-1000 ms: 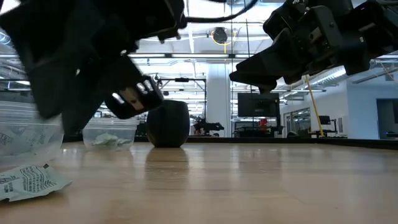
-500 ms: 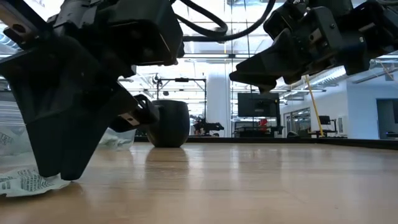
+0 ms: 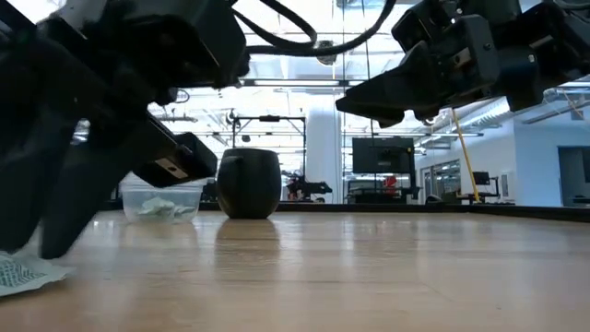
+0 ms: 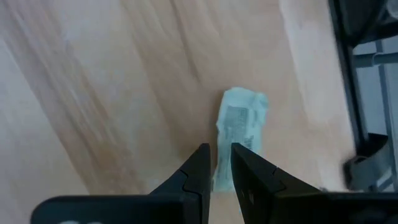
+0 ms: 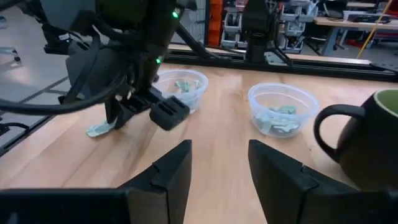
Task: Pick and place Stevia / Truvia into bins
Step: Put the green stevia packet into the bottom transparent container
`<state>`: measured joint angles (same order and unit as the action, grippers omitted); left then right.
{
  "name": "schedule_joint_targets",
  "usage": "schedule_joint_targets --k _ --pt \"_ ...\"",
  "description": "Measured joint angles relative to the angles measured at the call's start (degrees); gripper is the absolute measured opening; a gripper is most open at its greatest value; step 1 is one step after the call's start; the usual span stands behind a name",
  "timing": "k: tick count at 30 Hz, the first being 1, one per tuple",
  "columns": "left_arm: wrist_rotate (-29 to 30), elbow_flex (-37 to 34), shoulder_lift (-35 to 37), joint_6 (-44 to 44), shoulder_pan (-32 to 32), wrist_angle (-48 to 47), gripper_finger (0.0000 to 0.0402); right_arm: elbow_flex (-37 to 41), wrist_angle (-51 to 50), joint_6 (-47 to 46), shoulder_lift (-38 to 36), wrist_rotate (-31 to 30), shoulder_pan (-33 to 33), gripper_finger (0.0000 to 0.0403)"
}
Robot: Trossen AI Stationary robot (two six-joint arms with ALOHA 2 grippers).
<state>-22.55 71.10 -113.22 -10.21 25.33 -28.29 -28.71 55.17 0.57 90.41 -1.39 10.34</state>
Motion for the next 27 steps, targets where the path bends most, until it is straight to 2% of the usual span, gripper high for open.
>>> schedule_joint_targets --k 7,18,24,27 --pt "1.2 0.0 3.3 -0.6 0.3 -0.9 0.0067 0.0 -0.7 0.1 0.0 0.0 -1.6 0.0151" --pt "2.3 -0.7 1.8 -0.7 2.6 0.2 0.0067 0.0 -0.6 0.1 0.0 0.0 -1.8 0.0151" --pt "9.8 -0.6 1.3 -1.9 2.9 -0.1 0.0067 0.0 0.0 0.1 0.0 0.1 -1.8 0.0151" --pt "11.5 -0.5 1.4 -2.4 2.6 0.2 0.0067 0.0 0.2 0.1 0.0 0.0 -1.8 0.0151"
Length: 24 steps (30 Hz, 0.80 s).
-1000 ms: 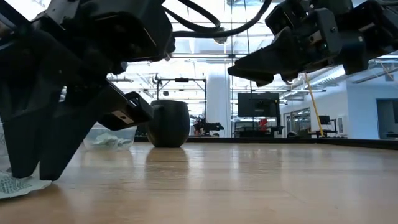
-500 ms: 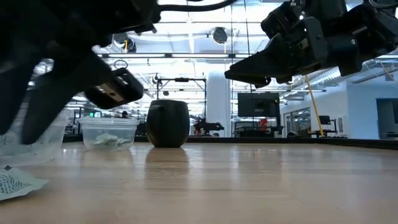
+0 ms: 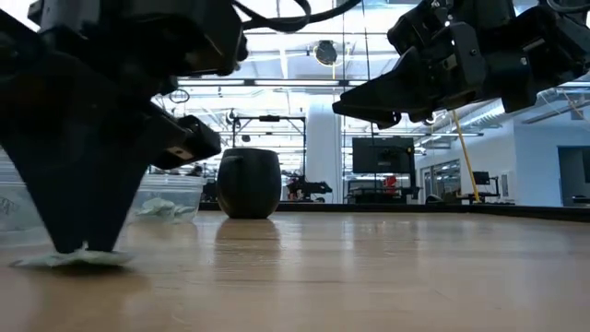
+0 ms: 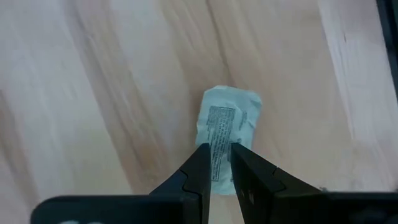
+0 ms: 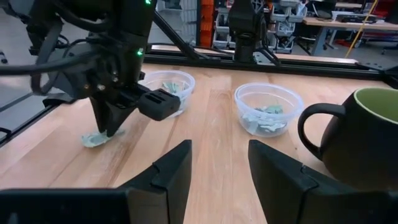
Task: Pick and place Stevia / Truvia into bins
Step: Put the green stevia packet into the bottom transparent container
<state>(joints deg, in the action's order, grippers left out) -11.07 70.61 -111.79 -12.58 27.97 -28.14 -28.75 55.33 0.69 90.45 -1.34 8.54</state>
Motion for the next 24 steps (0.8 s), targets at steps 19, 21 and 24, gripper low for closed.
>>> schedule_joint_targets --k 19,21,24 --pt "8.0 0.1 0.1 9.6 -5.3 2.3 0.0148 0.0 0.1 0.0 0.0 0.0 0.0 0.0151" --pt "9.9 0.1 0.1 10.4 -6.0 2.8 0.0157 0.0 0.1 0.0 0.0 0.0 0.0 0.0151" --pt "11.4 0.1 0.1 10.7 -7.0 3.1 0.0160 0.0 0.1 0.0 0.0 0.1 0.0 0.0151"
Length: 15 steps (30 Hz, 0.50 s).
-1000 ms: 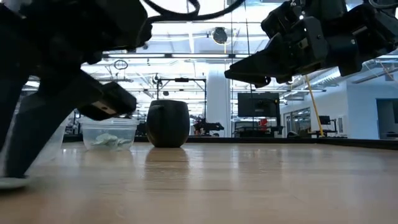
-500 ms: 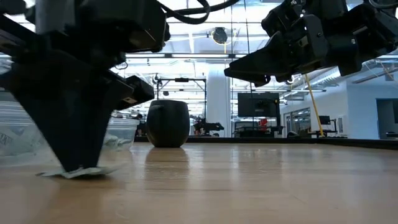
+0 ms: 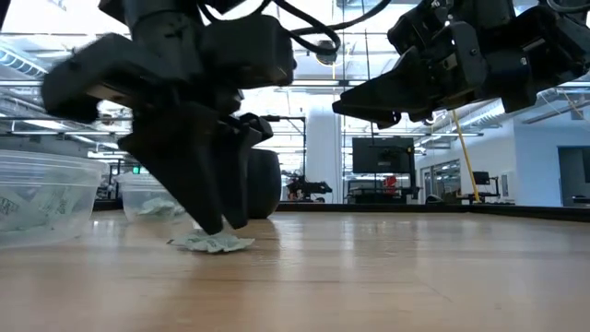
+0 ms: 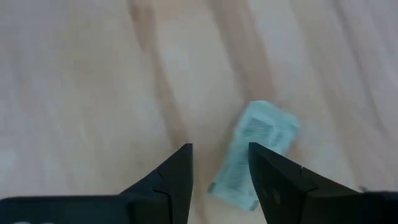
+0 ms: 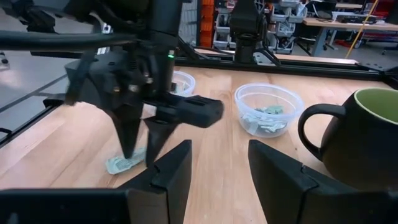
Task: Pick and place Stevia / Truvia into bins
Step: Put the green stevia packet into the bottom transparent container
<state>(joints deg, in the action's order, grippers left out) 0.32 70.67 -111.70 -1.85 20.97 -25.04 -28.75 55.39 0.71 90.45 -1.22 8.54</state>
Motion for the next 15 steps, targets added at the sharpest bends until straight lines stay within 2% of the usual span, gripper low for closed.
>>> schedule_joint_targets --k 8,15 --pt "-0.3 0.0 0.0 -0.1 -0.4 -0.8 0.0149 0.0 -1.4 0.2 0.0 0.1 0.0 0.0151" --pt "-4.7 0.0 -0.1 -0.2 -0.4 -3.4 0.0147 0.0 -1.2 0.2 0.0 0.1 0.0 0.0151"
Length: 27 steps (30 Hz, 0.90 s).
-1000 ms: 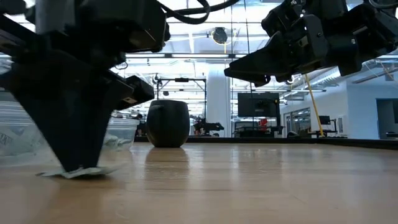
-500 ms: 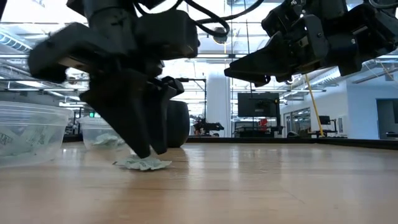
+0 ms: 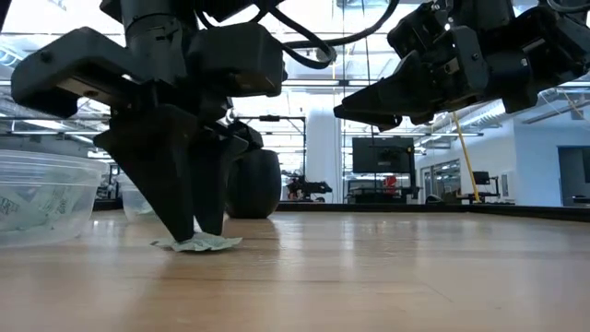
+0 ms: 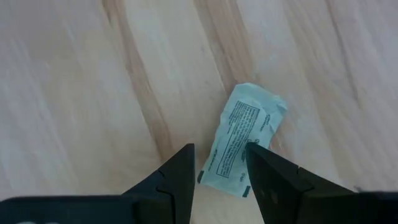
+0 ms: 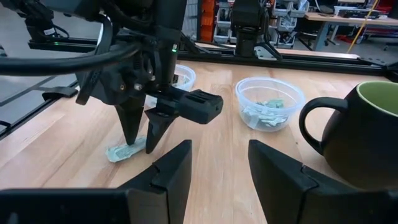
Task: Pick and place Stevia / Truvia into bins
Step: Put the green stevia packet into the bottom transparent container
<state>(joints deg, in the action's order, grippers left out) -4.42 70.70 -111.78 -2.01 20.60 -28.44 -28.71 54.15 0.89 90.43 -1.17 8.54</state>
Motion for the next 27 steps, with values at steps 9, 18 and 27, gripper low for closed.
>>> schedule_joint_targets --k 9,18,27 --pt "4.6 0.0 -0.1 5.6 0.0 -1.0 0.0117 0.0 0.2 0.0 0.0 0.0 0.0 0.0151" --pt "4.5 0.0 -0.1 4.1 -1.0 -1.8 0.0008 0.0 0.2 0.0 0.0 0.0 0.0 0.0151" --pt "9.1 0.0 4.0 2.8 -1.0 -5.1 0.0004 0.0 0.2 0.0 0.0 0.0 0.0 0.0151"
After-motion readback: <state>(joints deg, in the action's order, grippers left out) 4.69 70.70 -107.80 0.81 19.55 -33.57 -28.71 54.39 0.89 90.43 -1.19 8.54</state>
